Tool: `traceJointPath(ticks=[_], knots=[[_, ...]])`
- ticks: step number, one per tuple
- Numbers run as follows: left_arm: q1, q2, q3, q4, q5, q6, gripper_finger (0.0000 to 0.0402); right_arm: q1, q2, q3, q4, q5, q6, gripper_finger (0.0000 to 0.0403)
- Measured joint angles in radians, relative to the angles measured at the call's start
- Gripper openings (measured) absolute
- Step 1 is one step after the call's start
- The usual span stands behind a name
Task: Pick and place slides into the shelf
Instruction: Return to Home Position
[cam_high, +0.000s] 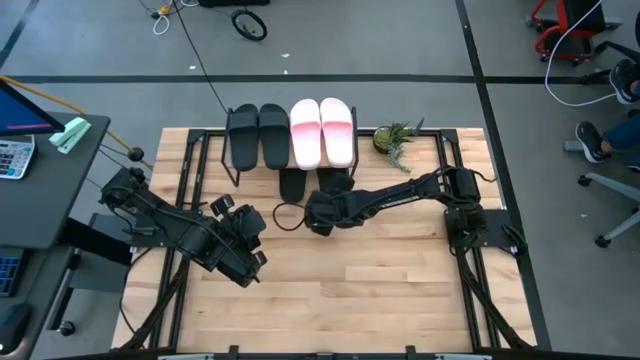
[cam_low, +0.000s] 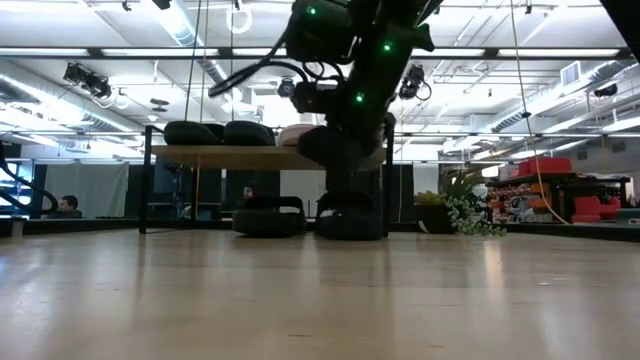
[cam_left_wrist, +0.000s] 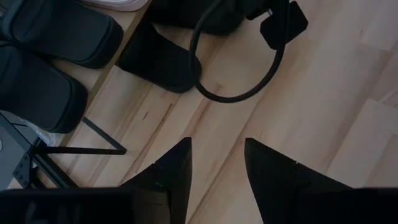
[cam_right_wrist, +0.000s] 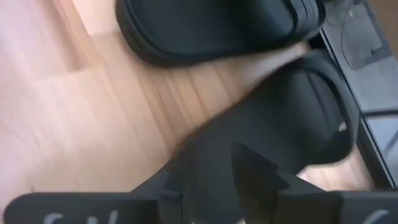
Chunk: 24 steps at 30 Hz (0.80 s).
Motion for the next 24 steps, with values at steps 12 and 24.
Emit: traceJointPath(ticks=[12, 24], knots=[[0.0, 0.0, 0.0, 0.0, 0.0, 0.0, 0.0137, 0.051, -0.018, 0.0, 0.048, -0.126, -0.001, 0.0112], [-0.01, -0.002, 0.0, 0.045, 0.008, 0.02, 0.0153, 0.325, -0.278, 0.009, -0.326, -0.272, 0.053, 0.0099]])
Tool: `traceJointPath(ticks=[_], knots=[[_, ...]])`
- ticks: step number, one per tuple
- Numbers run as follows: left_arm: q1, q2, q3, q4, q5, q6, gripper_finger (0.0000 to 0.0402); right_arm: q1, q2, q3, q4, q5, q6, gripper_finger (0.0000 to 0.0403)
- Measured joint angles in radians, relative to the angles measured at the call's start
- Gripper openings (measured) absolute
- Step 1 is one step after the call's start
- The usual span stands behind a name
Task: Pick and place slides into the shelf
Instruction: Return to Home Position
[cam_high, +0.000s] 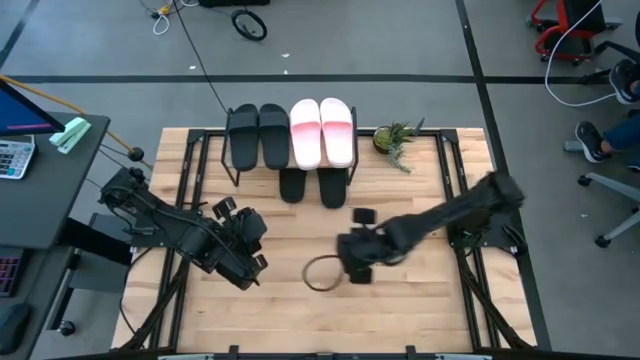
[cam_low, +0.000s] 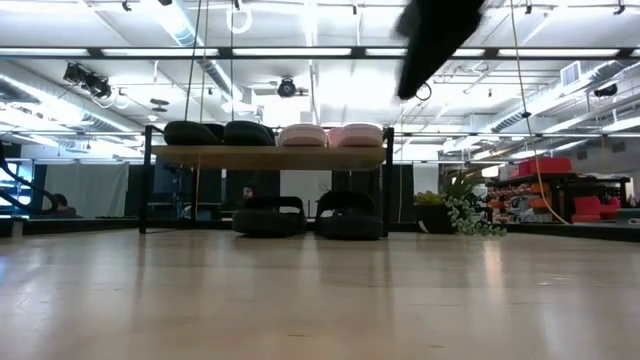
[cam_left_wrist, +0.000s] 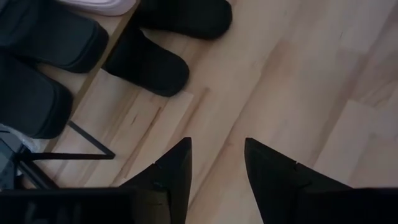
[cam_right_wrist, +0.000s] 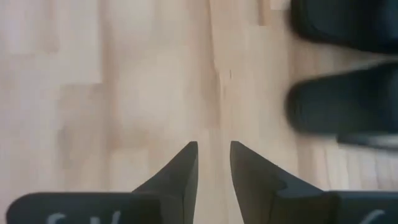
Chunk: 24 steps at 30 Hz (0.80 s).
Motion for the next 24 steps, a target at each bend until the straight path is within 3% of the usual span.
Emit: traceJointPath(ticks=[8, 12, 16, 19, 21, 24], knots=[[-0.086, -0.192, -0.001, -0.037, -0.015, -0.079, 0.0143, 0.23, -0.377, -0.007, -0.166, 0.124, 0.298, 0.0099], [-0.197, -0.331, -0.003, -0.039, -0.126, -0.083, 0.0138, 0.385, -0.546, -0.069, -0.158, 0.254, 0.281, 0.0099], [-0.317, -0.452, -0.071, -0.032, -0.244, -0.082, 0.014, 0.528, -0.69, -0.241, -0.099, 0.403, 0.298, 0.0099], [-0.389, -0.539, -0.232, 0.082, -0.342, -0.081, 0.0145, 0.611, -0.787, -0.443, 0.054, 0.471, 0.295, 0.0099], [-0.413, -0.591, -0.385, 0.247, -0.367, -0.047, 0.0149, 0.644, -0.844, -0.593, 0.241, 0.477, 0.235, 0.0099], [-0.415, -0.636, -0.629, 0.627, -0.353, 0.113, 0.0153, 0.646, -0.904, -0.807, 0.629, 0.365, 0.062, 0.0099]])
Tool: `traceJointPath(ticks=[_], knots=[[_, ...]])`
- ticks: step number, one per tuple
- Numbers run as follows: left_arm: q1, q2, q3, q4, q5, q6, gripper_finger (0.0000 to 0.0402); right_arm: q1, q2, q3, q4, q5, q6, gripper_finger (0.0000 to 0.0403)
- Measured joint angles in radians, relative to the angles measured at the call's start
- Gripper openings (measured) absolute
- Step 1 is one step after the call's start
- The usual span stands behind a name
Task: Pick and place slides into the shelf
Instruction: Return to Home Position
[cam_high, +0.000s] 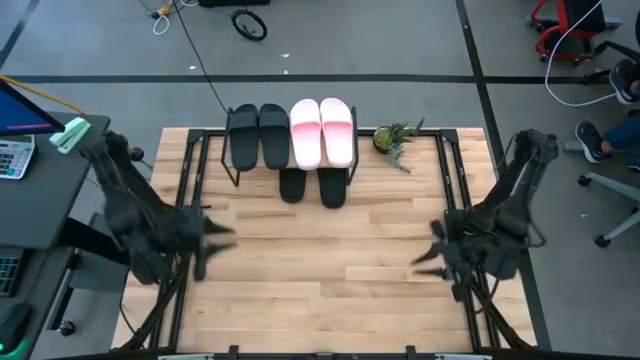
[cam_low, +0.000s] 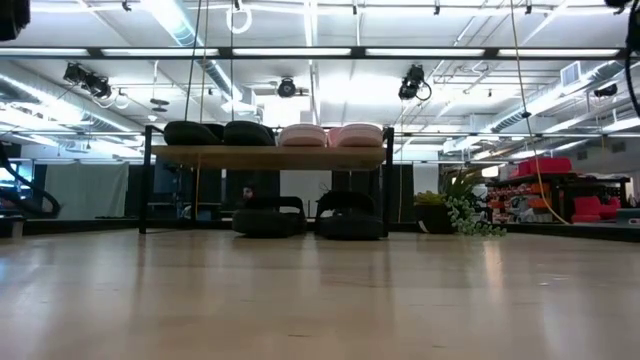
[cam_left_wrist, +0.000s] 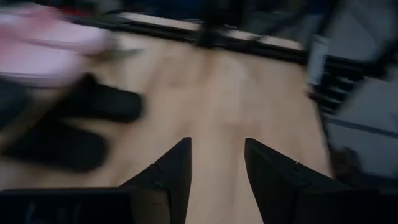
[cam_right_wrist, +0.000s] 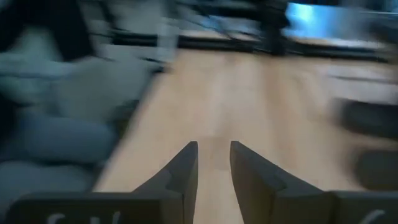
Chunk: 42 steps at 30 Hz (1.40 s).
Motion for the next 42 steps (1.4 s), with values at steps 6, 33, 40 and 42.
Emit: traceJointPath(ticks=[6, 33, 40, 42], knots=[[0.08, -0.032, -0.34, 0.86, 0.331, 0.503, 0.0149, -0.155, -0.078, -0.212, 0.468, -0.473, -0.273, 0.0099], [0.469, -0.44, -0.6, 1.0, 0.724, 0.857, 0.0144, -0.6, -0.608, -0.586, 0.597, -0.761, -0.35, 0.0099], [0.494, -0.533, -0.757, 1.093, 0.724, 0.798, 0.0138, -0.6, -0.664, -0.624, 0.606, -0.757, -0.302, 0.0099], [0.498, -0.589, -0.765, 1.098, 0.724, 0.82, 0.014, -0.6, -0.682, -0.606, 0.6, -0.756, -0.319, 0.0099]])
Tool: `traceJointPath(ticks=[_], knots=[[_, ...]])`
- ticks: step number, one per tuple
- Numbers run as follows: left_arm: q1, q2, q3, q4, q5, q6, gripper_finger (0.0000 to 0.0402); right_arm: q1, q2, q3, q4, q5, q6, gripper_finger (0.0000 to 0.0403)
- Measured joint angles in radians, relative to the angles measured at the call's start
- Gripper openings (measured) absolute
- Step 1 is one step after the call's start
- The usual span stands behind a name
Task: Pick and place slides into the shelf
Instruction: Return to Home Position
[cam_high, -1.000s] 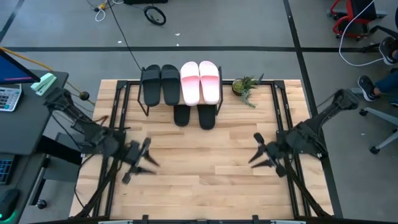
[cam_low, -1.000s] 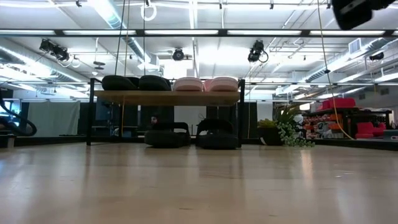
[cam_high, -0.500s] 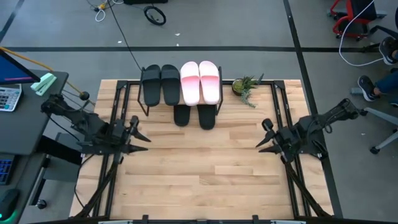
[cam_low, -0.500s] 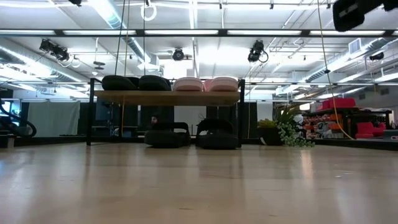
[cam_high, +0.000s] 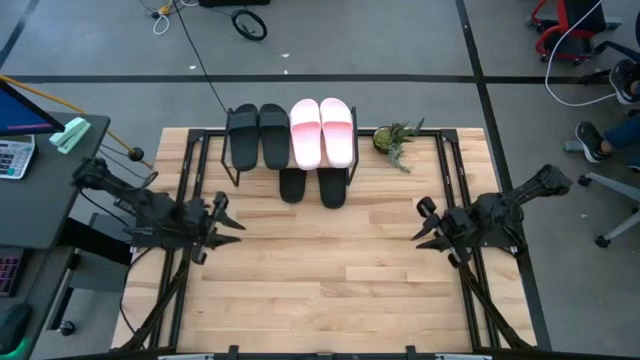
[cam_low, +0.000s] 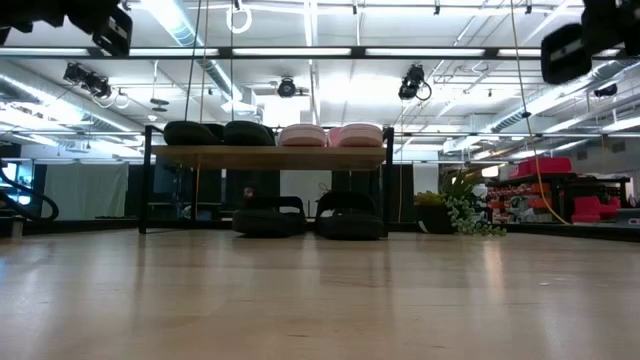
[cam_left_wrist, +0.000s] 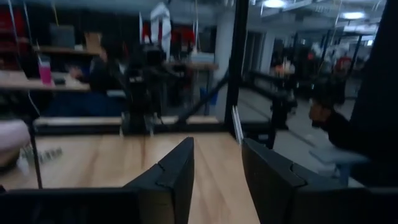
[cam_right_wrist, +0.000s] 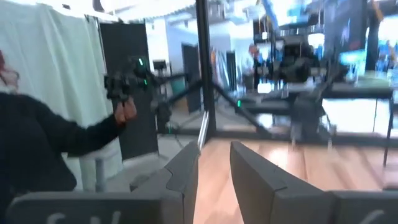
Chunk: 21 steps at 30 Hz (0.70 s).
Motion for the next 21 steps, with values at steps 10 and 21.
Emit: traceJointPath(ticks=[10, 21], knots=[[0.003, -0.266, -0.001, -0.175, -0.002, 0.076, 0.0154, 0.0, -0.108, 0.013, -0.226, 0.155, 0.022, 0.0099], [0.003, -0.325, -0.039, -0.17, -0.002, 0.032, 0.0138, 0.0, -0.115, -0.038, -0.152, 0.15, 0.046, 0.0099]])
